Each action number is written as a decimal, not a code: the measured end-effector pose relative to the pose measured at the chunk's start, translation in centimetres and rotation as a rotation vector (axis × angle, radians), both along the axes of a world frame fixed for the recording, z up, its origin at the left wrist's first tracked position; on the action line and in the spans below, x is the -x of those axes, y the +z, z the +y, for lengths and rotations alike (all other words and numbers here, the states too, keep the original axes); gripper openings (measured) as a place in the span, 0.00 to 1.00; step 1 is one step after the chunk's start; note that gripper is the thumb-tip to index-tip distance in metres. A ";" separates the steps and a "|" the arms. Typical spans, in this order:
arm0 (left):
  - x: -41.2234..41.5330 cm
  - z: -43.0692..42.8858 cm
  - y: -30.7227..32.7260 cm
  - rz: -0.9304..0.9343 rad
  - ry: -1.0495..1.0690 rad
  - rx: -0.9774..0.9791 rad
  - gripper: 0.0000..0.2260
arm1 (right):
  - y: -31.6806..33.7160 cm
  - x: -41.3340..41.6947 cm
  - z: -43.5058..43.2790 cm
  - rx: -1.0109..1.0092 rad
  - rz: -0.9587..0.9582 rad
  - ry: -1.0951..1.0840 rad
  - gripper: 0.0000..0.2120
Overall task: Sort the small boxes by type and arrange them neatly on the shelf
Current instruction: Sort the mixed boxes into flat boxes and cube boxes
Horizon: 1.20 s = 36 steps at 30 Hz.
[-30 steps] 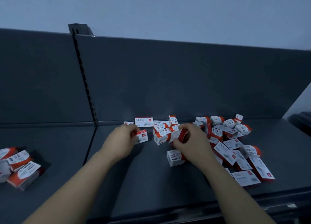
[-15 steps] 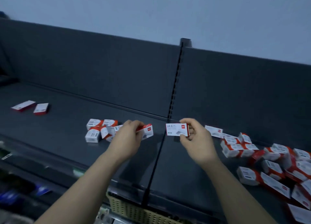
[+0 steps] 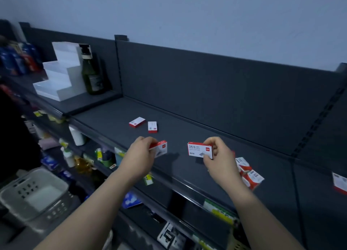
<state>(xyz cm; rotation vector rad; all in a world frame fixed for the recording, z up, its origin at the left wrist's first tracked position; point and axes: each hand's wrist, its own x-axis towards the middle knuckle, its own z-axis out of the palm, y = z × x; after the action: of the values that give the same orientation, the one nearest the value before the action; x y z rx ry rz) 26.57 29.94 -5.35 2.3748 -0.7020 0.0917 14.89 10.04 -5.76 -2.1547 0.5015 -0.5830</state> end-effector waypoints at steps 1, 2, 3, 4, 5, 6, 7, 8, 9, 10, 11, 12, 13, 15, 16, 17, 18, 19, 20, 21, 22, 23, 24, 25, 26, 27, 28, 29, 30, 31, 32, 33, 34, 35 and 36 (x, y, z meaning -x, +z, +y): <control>-1.3 1.3 0.0 -0.002 0.014 -0.006 0.12 | -0.2 -1.2 1.3 -0.005 0.011 0.008 0.16; -2.6 2.5 0.0 0.004 0.032 -0.011 0.12 | -0.4 -2.4 2.4 -0.007 0.024 0.011 0.17; -3.7 3.4 0.1 0.010 0.045 -0.016 0.12 | -0.6 -3.5 3.2 -0.012 0.035 0.005 0.17; -4.9 4.1 0.1 0.014 0.056 -0.022 0.12 | -0.8 -4.6 4.0 -0.019 0.044 -0.003 0.17; -6.0 4.6 0.1 0.019 0.068 -0.024 0.12 | -1.0 -5.7 4.5 -0.018 0.058 -0.009 0.16; -7.2 5.0 0.0 0.021 0.076 -0.021 0.11 | -1.2 -6.7 5.0 -0.018 0.072 -0.014 0.16; -8.3 5.3 -0.1 0.023 0.081 -0.016 0.11 | -1.3 -7.8 5.5 -0.024 0.079 -0.014 0.15; -9.3 5.5 -0.2 0.030 0.084 -0.009 0.10 | -1.5 -8.9 5.9 -0.040 0.084 -0.009 0.15; -10.2 5.7 -0.4 0.040 0.088 -0.006 0.10 | -1.7 -10.0 6.2 -0.061 0.086 -0.002 0.15; -11.2 5.7 -0.6 0.050 0.091 -0.010 0.09 | -2.0 -11.1 6.6 -0.081 0.085 0.003 0.14; -12.1 5.7 -0.8 0.061 0.092 -0.016 0.09 | -2.3 -12.2 6.8 -0.093 0.086 0.007 0.14; -13.1 5.6 -1.1 0.070 0.093 -0.021 0.09 | -2.7 -13.3 6.9 -0.102 0.089 0.012 0.14; -14.0 5.5 -1.4 0.077 0.094 -0.023 0.09 | -3.1 -14.4 7.0 -0.111 0.094 0.019 0.14; -16.1 5.0 -2.0 0.098 0.099 -0.022 0.10 | -3.7 -16.6 6.8 -0.124 0.113 0.035 0.13; -17.0 4.8 -2.3 0.115 0.102 -0.029 0.11 | -4.0 -17.7 6.6 -0.125 0.128 0.040 0.14; -18.0 4.6 -2.6 0.133 0.099 -0.040 0.11 | -4.3 -18.7 6.4 -0.120 0.144 0.041 0.14; -18.8 4.5 -3.0 0.151 0.092 -0.054 0.12 | -4.6 -19.6 6.3 -0.112 0.162 0.045 0.14; -19.6 4.4 -3.5 0.171 0.082 -0.061 0.11 | -4.9 -20.4 6.2 -0.106 0.183 0.048 0.14; -20.3 4.4 -3.8 0.195 0.069 -0.066 0.10 | -5.2 -21.0 6.2 -0.101 0.199 0.050 0.13; -20.9 4.3 -4.2 0.214 0.050 -0.074 0.11 | -5.5 -21.5 6.2 -0.100 0.202 0.048 0.12; -21.4 4.3 -4.6 0.221 0.027 -0.091 0.14 | -5.7 -22.0 6.2 -0.098 0.198 0.044 0.11; -22.0 4.2 -5.0 0.221 0.003 -0.101 0.16 | -5.9 -22.4 6.2 -0.087 0.193 0.042 0.10; -22.5 4.0 -5.2 0.213 -0.017 -0.106 0.17 | -6.0 -22.8 6.3 -0.065 0.189 0.042 0.10; -23.1 3.9 -5.4 0.196 -0.031 -0.108 0.17 | -6.1 -23.1 6.4 -0.041 0.187 0.042 0.10; -23.6 3.7 -5.5 0.180 -0.043 -0.117 0.17 | -6.1 -23.5 6.5 -0.021 0.186 0.037 0.11; -24.2 3.6 -5.5 0.159 -0.058 -0.124 0.17 | -6.1 -24.0 6.6 -0.005 0.190 0.027 0.11; -24.8 3.5 -5.6 0.144 -0.075 -0.138 0.17 | -6.0 -24.4 6.8 0.009 0.201 0.018 0.11; -25.3 3.4 -5.6 0.130 -0.093 -0.148 0.18 | -6.0 -24.9 7.0 0.022 0.217 0.011 0.12; -25.8 3.4 -5.6 0.124 -0.109 -0.152 0.18 | -5.9 -25.3 7.3 0.038 0.239 0.008 0.13; -26.3 3.4 -5.6 0.119 -0.125 -0.148 0.19 | -5.8 -25.5 7.6 0.058 0.264 0.008 0.14; -26.7 3.4 -5.4 0.113 -0.140 -0.145 0.19 | -5.8 -25.8 7.8 0.083 0.293 0.008 0.17; -27.0 3.5 -5.3 0.101 -0.152 -0.143 0.19 | -5.7 -25.8 8.0 0.106 0.313 0.007 0.20; -27.3 3.5 -5.1 0.089 -0.164 -0.145 0.19 | -5.5 -25.8 8.1 0.112 0.320 -0.002 0.22; -27.5 3.5 -4.8 0.073 -0.176 -0.138 0.19 | -5.3 -25.6 8.2 0.110 0.309 -0.023 0.23; -27.6 3.5 -4.4 0.053 -0.193 -0.128 0.19 | -5.1 -25.3 8.3 0.114 0.281 -0.060 0.22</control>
<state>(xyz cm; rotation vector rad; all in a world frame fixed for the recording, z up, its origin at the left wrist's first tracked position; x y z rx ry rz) 54.13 33.48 -9.79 2.4066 -0.9312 -0.1015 40.17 18.33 -10.88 -2.3516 0.7010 -0.3484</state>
